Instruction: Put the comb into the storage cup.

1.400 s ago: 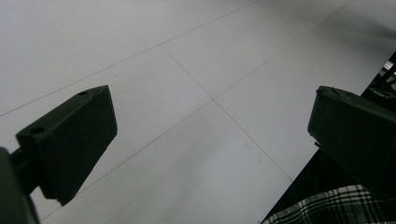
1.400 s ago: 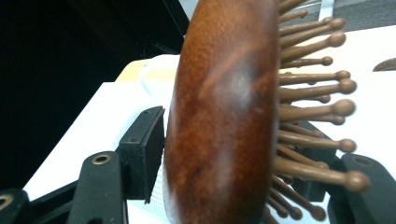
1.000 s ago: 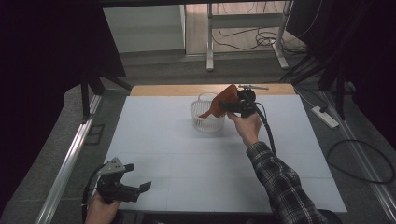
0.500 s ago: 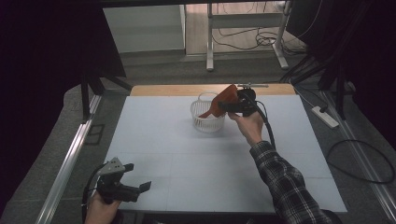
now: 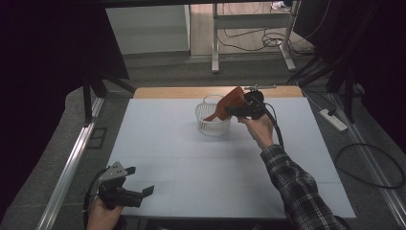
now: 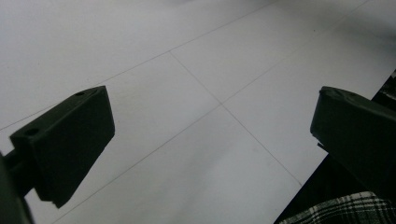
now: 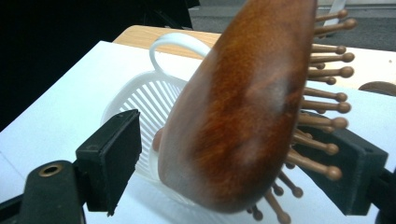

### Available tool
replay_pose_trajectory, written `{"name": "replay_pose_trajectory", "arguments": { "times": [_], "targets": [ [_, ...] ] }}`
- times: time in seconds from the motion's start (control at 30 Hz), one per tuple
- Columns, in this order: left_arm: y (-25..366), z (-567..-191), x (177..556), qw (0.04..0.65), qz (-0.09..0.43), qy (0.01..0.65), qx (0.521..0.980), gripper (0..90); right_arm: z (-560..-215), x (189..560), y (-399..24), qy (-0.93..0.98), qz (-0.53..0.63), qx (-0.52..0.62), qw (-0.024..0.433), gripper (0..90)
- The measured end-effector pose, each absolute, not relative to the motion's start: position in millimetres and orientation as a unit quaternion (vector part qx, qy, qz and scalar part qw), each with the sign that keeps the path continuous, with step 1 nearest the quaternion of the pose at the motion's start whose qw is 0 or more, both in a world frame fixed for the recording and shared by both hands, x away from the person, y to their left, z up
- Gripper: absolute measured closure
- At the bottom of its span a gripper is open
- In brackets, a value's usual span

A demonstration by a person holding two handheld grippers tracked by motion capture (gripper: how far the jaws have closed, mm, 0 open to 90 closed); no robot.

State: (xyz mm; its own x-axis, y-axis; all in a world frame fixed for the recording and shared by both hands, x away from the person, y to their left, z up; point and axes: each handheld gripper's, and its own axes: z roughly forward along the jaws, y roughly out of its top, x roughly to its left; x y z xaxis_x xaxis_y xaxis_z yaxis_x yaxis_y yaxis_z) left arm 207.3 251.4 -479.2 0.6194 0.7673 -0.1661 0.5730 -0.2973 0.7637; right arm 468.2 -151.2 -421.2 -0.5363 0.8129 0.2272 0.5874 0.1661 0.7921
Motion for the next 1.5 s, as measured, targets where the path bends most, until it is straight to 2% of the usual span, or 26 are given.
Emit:
{"name": "replay_pose_trajectory", "arguments": {
  "times": [0.63, 1.5],
  "targets": [
    [251.9, -479.6, 208.0, 0.418, 0.112, 0.421, 0.797, 0.0, -412.6, 454.9, -153.7, 0.788, 0.422, 0.428, 0.135, 1.3],
    [252.0, -479.8, 208.2, 0.419, 0.109, 0.42, 0.798, 0.1, -420.5, 434.4, -165.8, 0.805, 0.42, 0.392, 0.147, 0.0]
  ]
}}
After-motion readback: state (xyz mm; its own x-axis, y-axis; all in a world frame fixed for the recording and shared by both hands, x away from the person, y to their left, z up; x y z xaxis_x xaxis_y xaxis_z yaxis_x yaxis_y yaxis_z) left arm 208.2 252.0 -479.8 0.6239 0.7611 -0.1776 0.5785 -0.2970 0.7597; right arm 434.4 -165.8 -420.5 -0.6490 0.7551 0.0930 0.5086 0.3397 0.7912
